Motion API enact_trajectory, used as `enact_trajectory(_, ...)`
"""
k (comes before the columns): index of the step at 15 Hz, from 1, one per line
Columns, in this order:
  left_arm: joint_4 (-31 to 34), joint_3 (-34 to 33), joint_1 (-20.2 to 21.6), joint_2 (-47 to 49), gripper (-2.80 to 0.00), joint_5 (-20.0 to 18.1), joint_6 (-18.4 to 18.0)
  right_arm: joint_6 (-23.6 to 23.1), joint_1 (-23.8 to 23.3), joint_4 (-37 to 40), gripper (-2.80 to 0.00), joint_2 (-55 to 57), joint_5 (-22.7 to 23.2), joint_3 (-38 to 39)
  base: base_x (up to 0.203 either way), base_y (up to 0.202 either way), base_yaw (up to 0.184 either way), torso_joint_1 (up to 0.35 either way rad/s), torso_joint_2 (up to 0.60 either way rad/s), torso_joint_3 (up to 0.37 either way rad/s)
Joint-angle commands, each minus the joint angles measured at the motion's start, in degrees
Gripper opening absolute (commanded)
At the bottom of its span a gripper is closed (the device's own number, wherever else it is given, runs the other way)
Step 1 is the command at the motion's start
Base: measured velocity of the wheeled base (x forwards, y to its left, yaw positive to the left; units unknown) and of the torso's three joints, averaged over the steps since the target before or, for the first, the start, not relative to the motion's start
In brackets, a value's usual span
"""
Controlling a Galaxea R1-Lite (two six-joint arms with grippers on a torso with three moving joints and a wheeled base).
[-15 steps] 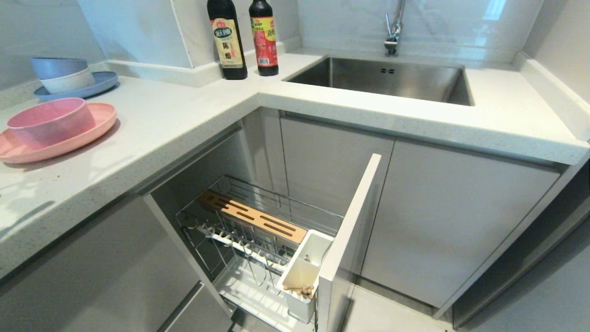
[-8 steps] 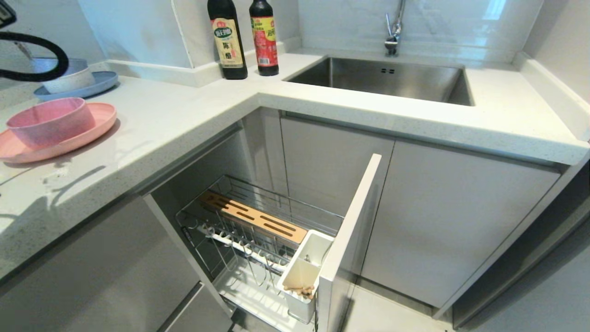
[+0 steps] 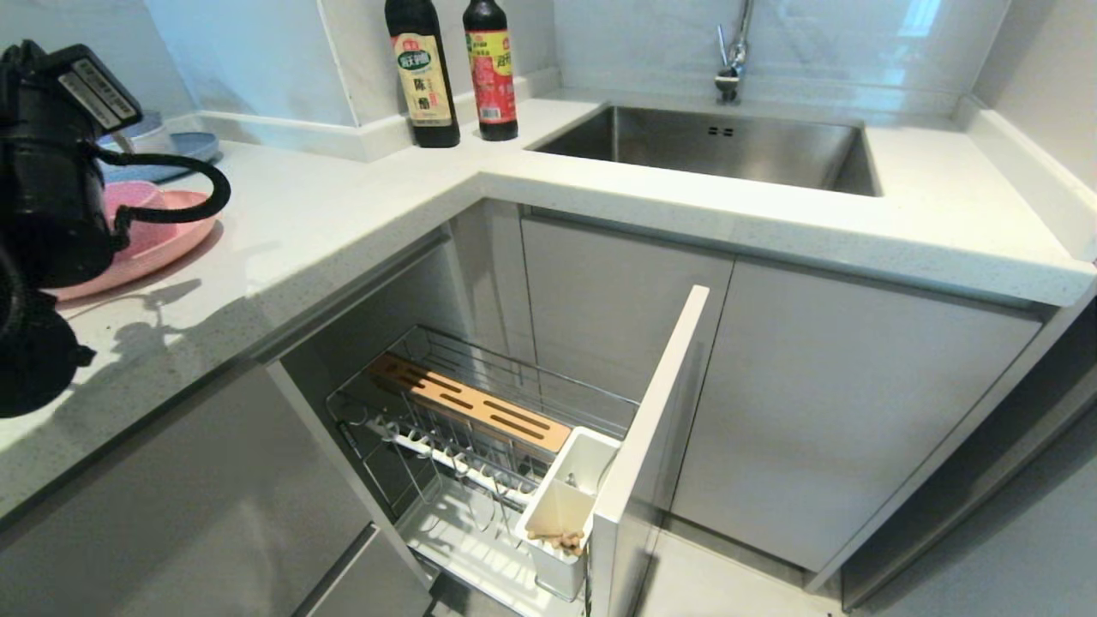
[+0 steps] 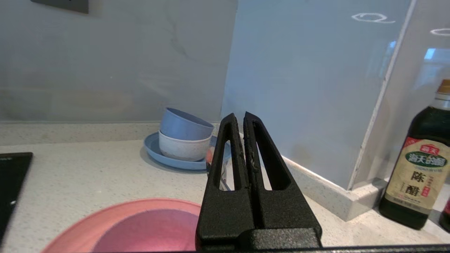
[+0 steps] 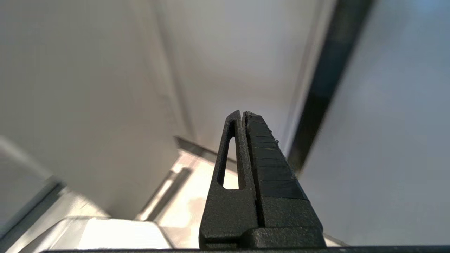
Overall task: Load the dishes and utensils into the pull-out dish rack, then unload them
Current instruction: Take the spoon out of the cupboard
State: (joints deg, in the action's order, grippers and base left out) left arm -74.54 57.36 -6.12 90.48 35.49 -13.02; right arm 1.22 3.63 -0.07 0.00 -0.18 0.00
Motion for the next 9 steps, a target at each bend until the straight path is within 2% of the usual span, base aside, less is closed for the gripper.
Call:
enact_trajectory(1,-2.69,-1.76,-0.47,1.58,-2.80,0.22,-0.31,0.01,0.05,-0.01,-2.80,0.00,0.01,0.09,0.000,0.000,0.000,0.000,0.00,0.000)
enact_trajectory(2,-3.18,-2.00,-0.49,1.73,-2.80,0.20,-0.34,0.01,-2.69,-0.01,-2.80,0.00,0.01,0.09,0.000,0.000,0.000,0.000,0.00,0.000)
enact_trajectory(3,-3.75,-2.49,-0.63,1.94,-2.80,0.23,-0.34,0.01,-3.28,-0.01,-2.80,0.00,0.01,0.09,0.000,0.000,0.000,0.000,0.00,0.000)
enact_trajectory(9,-3.69,-4.16,-1.33,3.28,-2.80,0.19,-0.34,0.01,-3.28,-0.01,-2.80,0.00,0.01,0.09,0.000,0.000,0.000,0.000,0.00,0.000)
